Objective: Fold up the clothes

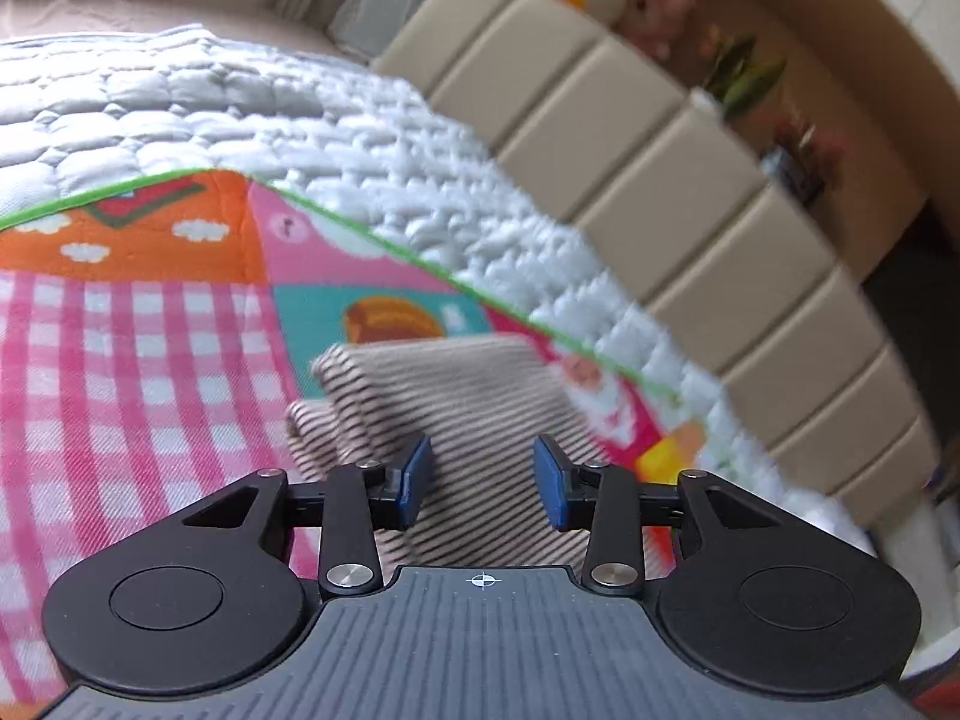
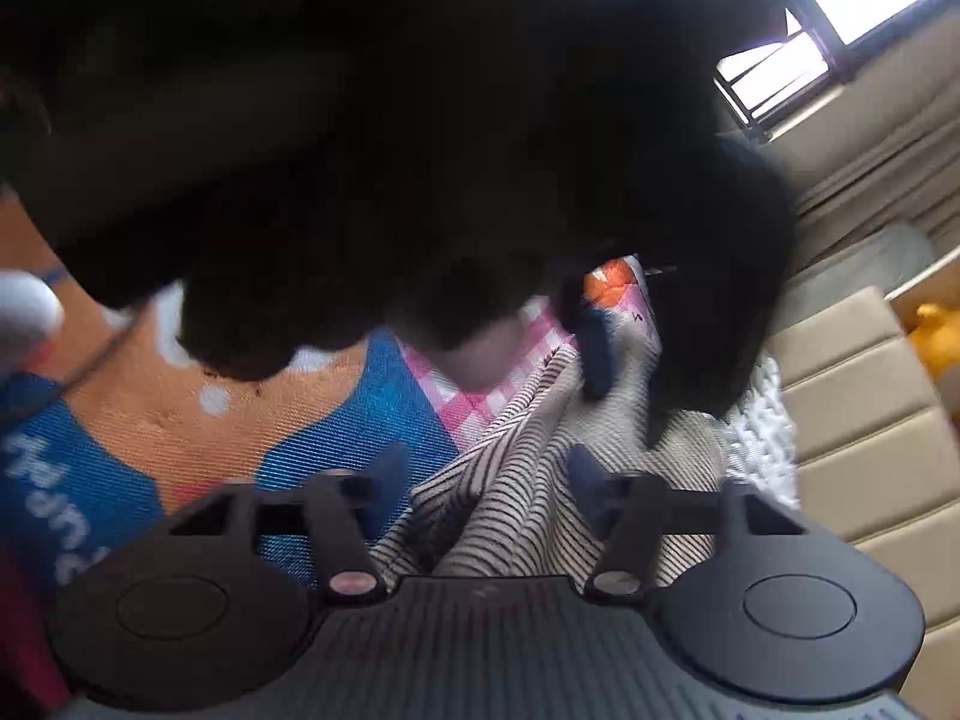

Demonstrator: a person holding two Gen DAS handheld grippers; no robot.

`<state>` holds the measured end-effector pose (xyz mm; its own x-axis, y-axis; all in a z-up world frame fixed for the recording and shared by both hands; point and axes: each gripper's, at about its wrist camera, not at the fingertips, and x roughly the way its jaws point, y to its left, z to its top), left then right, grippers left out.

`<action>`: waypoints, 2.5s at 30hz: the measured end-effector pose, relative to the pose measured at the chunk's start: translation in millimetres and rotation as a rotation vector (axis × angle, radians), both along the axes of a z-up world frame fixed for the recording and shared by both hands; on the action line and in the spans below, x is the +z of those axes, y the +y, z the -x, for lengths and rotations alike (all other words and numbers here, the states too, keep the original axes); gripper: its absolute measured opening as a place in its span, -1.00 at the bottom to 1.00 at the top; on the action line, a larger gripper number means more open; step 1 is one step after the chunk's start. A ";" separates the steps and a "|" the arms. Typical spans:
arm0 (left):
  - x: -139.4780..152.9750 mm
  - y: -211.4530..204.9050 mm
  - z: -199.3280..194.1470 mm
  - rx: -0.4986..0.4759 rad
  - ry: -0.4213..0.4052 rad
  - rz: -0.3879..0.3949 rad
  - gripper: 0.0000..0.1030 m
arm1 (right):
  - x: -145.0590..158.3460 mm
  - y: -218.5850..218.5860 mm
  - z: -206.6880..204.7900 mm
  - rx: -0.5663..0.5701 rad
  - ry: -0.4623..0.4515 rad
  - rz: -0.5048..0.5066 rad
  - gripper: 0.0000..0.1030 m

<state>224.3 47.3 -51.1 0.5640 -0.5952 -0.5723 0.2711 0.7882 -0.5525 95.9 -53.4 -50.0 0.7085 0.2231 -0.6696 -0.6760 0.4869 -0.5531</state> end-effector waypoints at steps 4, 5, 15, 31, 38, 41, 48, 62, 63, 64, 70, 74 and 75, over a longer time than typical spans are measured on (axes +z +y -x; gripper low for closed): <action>-9.4 6.3 -1.8 -0.002 0.026 -0.005 -0.38 | 44.0 -53.2 -16.9 -0.144 0.074 -0.213 1.00; -10.4 6.8 -2.3 -0.002 0.026 -0.007 -0.40 | 50.1 -68.0 -25.1 -0.204 0.098 -0.279 1.00; -14.8 6.0 -2.2 -0.013 0.016 -0.044 -0.42 | -25.4 -198.2 -92.4 -0.877 0.602 -1.011 1.00; -21.1 9.7 -7.9 -0.025 0.021 -0.042 -0.35 | -26.0 -149.9 -89.3 -0.787 0.495 -0.631 1.00; -21.6 8.2 -5.7 -0.019 0.015 -0.050 -0.35 | -27.3 -127.9 -78.5 -0.710 0.494 -0.560 1.00; -16.8 9.8 -2.0 -0.002 0.022 -0.036 -0.35 | -31.0 -128.1 -82.8 -0.710 0.505 -0.558 1.00; -0.7 11.4 20.8 0.023 0.059 -0.031 0.38 | -30.4 -114.4 -75.0 -0.659 0.410 -0.481 1.00; -15.2 -15.3 40.3 0.035 0.086 -0.244 0.44 | 19.6 -174.5 -87.4 -0.740 0.318 -0.711 1.00; -15.8 -16.5 40.5 0.038 0.085 -0.254 0.48 | 16.4 -179.9 -91.9 -0.783 0.329 -0.725 1.00; -16.5 -16.9 39.8 0.040 0.086 -0.256 0.50 | 9.4 -182.0 -97.4 -0.830 0.344 -0.706 1.00; -23.0 -14.2 33.8 0.038 0.111 -0.236 0.61 | -25.4 -158.9 -101.4 -0.843 0.344 -0.532 1.00; -21.7 -15.1 33.7 0.028 0.092 -0.250 0.61 | -23.1 -148.9 -96.1 -0.826 0.292 -0.494 1.00; -22.1 -15.0 33.2 0.027 0.093 -0.247 0.61 | -23.4 -149.4 -95.6 -0.835 0.294 -0.502 1.00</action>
